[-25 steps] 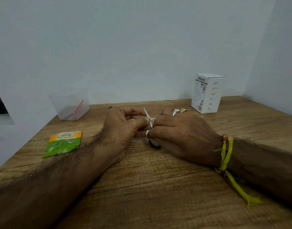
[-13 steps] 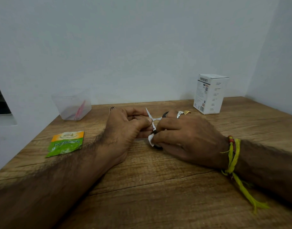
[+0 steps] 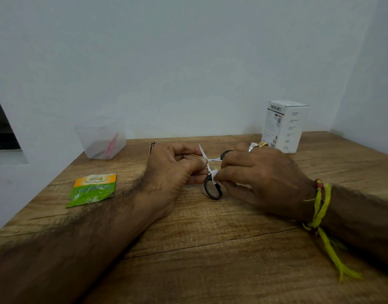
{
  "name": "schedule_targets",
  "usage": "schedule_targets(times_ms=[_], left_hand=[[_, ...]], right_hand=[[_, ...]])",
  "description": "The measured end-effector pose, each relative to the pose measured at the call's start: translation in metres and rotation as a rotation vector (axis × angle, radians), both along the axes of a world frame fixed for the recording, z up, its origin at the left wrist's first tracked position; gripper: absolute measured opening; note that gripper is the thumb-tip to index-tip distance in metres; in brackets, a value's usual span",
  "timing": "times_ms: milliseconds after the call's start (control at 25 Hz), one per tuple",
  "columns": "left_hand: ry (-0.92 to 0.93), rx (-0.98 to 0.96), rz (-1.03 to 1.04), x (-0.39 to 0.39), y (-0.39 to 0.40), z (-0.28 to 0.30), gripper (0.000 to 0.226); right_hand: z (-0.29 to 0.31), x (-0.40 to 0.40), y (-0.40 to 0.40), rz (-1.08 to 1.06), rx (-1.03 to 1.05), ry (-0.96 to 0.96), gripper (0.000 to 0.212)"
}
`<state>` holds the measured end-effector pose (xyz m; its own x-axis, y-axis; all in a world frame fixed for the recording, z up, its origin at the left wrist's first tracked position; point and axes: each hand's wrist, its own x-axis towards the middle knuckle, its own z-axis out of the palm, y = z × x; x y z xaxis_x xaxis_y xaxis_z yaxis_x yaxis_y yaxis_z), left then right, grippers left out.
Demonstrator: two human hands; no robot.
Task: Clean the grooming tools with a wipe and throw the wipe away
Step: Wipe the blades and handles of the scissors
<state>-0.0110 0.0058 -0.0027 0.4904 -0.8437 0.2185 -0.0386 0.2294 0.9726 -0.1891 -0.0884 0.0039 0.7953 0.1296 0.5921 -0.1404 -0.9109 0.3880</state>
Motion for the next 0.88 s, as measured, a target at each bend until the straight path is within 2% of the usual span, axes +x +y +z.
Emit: schedule_targets(times_ms=[200, 440, 640, 880], left_hand=[[-0.022, 0.007, 0.01, -0.001, 0.0, 0.001, 0.013], [-0.031, 0.016, 0.009, -0.001, 0.0, 0.002, 0.013], [-0.014, 0.022, -0.016, -0.001, 0.0, 0.004, 0.013], [-0.018, 0.025, -0.034, 0.001, -0.001, 0.002, 0.014]], right_hand=[[-0.001, 0.008, 0.002, -0.008, 0.088, -0.06, 0.012], [0.001, 0.014, 0.006, -0.012, 0.093, -0.053, 0.021], [0.002, 0.014, 0.006, -0.06, 0.059, -0.048, 0.018], [0.003, 0.012, 0.008, -0.083, 0.154, -0.057, 0.016]])
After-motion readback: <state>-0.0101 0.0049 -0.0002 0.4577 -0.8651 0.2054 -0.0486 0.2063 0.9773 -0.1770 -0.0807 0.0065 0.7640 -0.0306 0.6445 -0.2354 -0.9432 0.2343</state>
